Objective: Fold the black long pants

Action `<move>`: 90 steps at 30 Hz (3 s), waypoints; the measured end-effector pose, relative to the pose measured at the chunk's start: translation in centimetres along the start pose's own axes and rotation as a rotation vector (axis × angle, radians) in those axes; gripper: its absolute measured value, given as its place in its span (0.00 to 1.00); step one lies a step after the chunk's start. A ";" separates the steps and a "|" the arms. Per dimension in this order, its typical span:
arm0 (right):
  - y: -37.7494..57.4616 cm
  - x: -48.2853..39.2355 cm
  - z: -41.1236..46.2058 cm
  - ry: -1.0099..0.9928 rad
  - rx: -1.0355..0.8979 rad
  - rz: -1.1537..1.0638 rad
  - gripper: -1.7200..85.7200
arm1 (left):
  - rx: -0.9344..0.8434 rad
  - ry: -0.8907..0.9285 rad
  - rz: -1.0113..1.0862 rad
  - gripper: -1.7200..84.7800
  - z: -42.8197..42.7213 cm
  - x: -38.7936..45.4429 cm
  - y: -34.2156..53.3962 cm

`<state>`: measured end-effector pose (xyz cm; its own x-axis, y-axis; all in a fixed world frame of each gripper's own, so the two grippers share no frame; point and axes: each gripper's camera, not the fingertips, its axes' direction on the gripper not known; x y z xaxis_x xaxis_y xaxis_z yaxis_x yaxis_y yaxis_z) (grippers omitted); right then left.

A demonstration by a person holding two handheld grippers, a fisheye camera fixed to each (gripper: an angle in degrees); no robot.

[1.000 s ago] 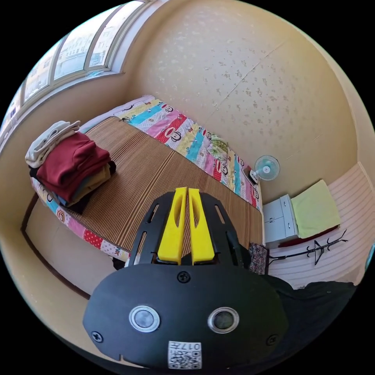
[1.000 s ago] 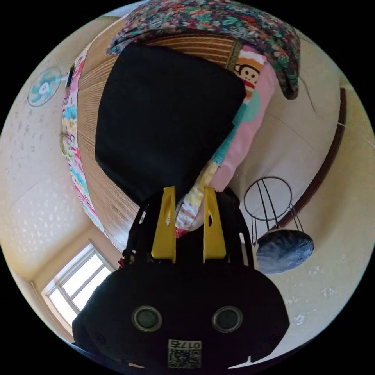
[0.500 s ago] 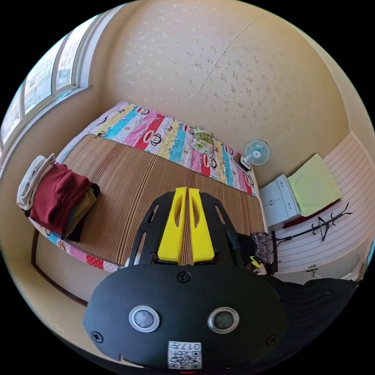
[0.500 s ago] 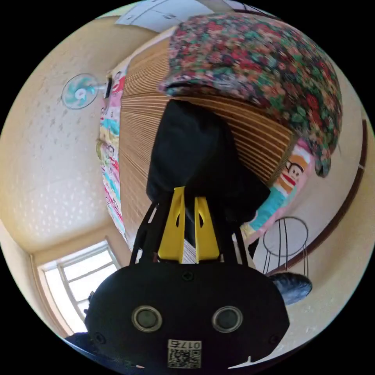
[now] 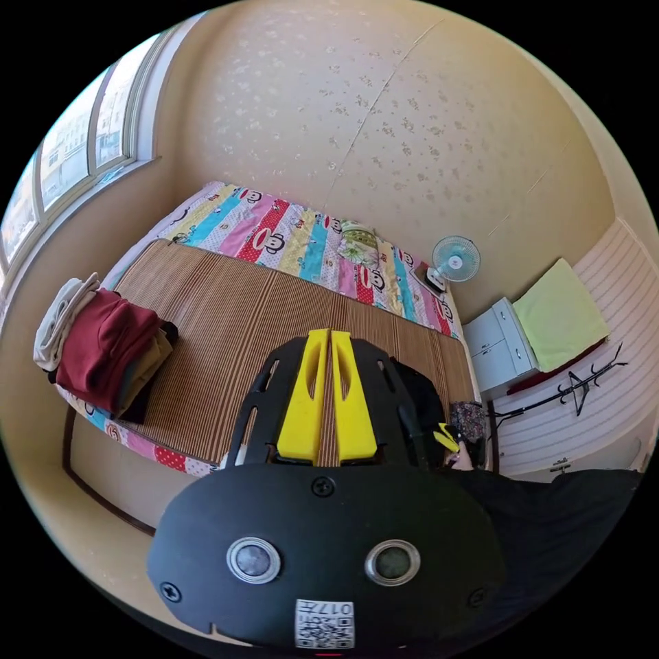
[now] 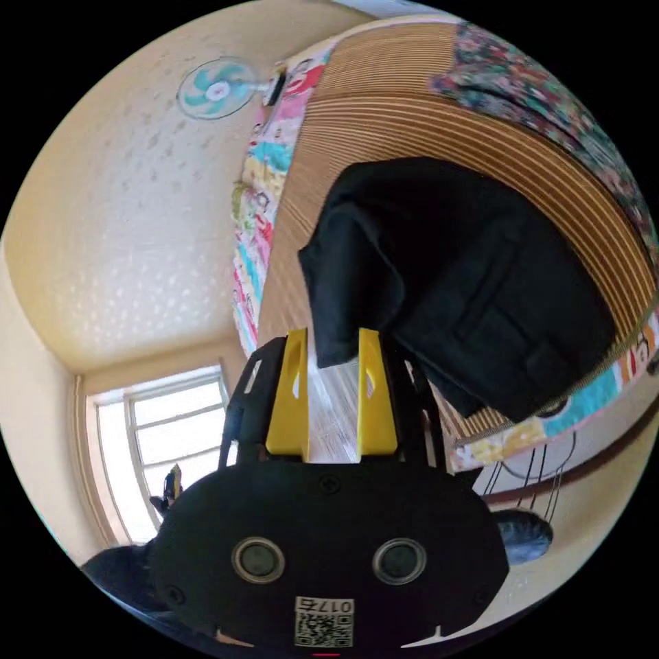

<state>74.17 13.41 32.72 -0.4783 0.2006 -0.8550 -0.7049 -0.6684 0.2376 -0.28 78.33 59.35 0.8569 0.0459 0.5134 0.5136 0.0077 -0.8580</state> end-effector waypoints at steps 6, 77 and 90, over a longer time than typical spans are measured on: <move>5.4 10.7 -0.3 -0.001 0.117 0.305 0.17 | 0.008 0.038 -0.080 0.03 0.8 -2.1 1.4; 74.7 -31.3 26.6 -0.350 0.884 -1.609 0.09 | 0.692 0.782 0.582 0.07 -41.6 8.6 -4.9; 71.3 -35.2 22.1 -0.402 1.140 -1.519 0.05 | 0.682 0.565 0.563 0.07 -39.0 -0.3 -7.8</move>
<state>29.14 -25.46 89.93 0.8059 0.3099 -0.5044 -0.4582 0.8660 -0.2001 -2.81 39.32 66.54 0.9503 -0.2539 -0.1802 0.0516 0.6991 -0.7131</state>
